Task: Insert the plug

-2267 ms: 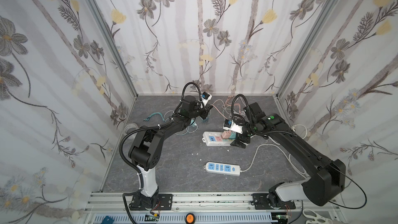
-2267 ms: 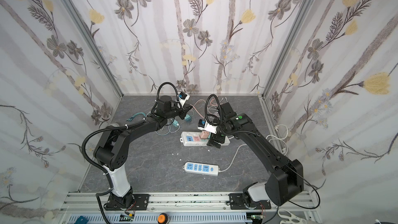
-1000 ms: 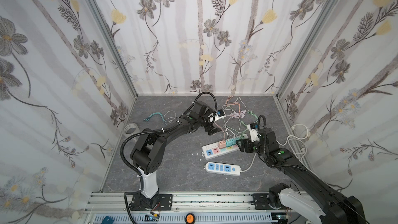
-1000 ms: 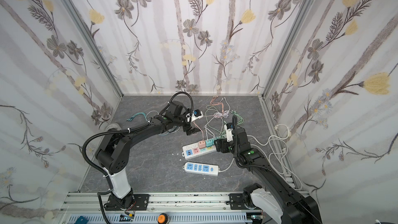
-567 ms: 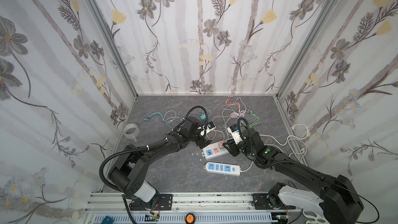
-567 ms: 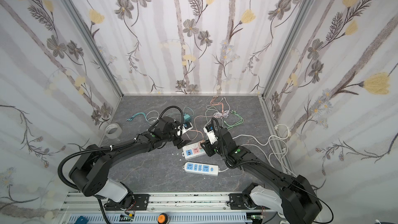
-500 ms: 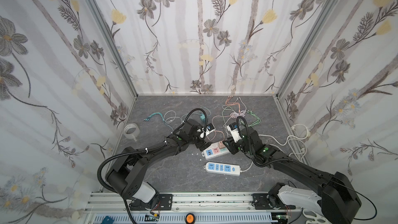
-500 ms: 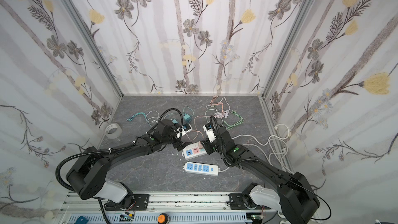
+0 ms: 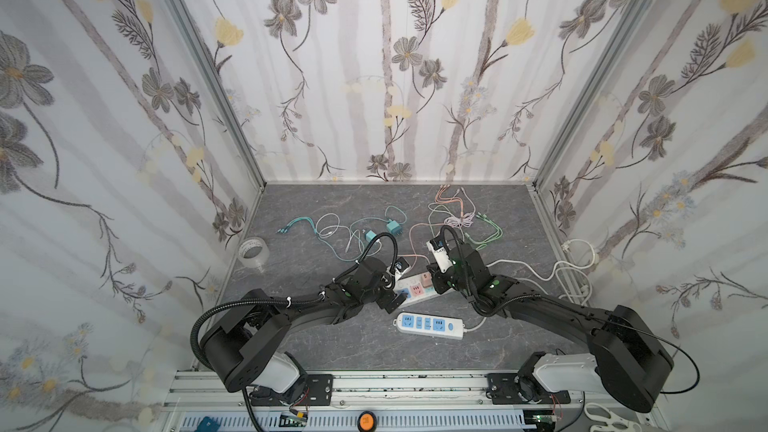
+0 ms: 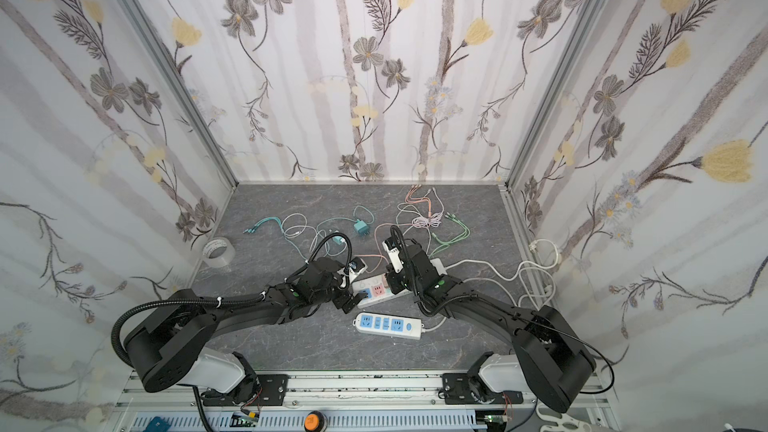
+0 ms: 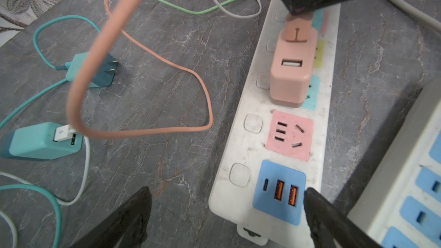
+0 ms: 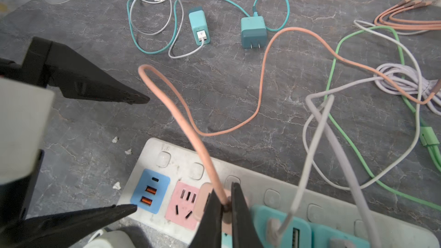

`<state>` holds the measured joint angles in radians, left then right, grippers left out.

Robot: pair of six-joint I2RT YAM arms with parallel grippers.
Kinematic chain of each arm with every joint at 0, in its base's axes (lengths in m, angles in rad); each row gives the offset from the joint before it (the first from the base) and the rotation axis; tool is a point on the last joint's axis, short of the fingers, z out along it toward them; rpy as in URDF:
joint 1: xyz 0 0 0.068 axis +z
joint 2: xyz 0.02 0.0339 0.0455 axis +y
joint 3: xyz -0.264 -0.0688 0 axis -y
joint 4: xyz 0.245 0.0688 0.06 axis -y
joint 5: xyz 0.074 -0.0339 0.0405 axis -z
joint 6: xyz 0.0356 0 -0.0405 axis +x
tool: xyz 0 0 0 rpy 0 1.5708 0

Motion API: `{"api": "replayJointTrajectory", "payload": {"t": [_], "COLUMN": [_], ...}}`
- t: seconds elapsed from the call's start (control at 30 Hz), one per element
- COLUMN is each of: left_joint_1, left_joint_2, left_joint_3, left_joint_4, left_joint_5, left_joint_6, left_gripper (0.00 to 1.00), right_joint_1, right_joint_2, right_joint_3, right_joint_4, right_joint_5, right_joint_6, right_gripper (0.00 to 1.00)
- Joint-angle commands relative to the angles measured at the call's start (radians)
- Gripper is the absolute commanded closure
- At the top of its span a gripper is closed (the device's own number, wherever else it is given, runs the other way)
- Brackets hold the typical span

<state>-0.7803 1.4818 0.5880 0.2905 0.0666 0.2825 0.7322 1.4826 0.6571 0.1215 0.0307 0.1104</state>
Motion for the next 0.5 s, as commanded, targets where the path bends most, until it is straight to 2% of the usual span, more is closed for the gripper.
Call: {"api": "replayJointTrajectory", "payload": {"t": [0.0,0.27,0.47], "left_joint_1": [-0.006,-0.020,-0.020], "left_joint_2": [0.028,0.099,0.103], "left_joint_3": [0.003,0.047,0.054], "left_joint_4": [0.030,0.002,-0.016], "left_joint_5": [-0.027,0.056,0.090], "left_joint_6": [-0.021,0.031,0.038], "left_gripper": [0.00,0.00,0.00], "right_joint_1": [0.023,0.041,0.040], "right_joint_2": [0.021,0.028,-0.030], "right_joint_3": [-0.037,-0.138,-0.226], "right_joint_4": [0.011,0.090,0.129], "right_joint_5": [0.006,0.110,0.084], "right_joint_6": [-0.024,-0.002,0.016], "right_gripper": [0.96,1.00,1.00]}}
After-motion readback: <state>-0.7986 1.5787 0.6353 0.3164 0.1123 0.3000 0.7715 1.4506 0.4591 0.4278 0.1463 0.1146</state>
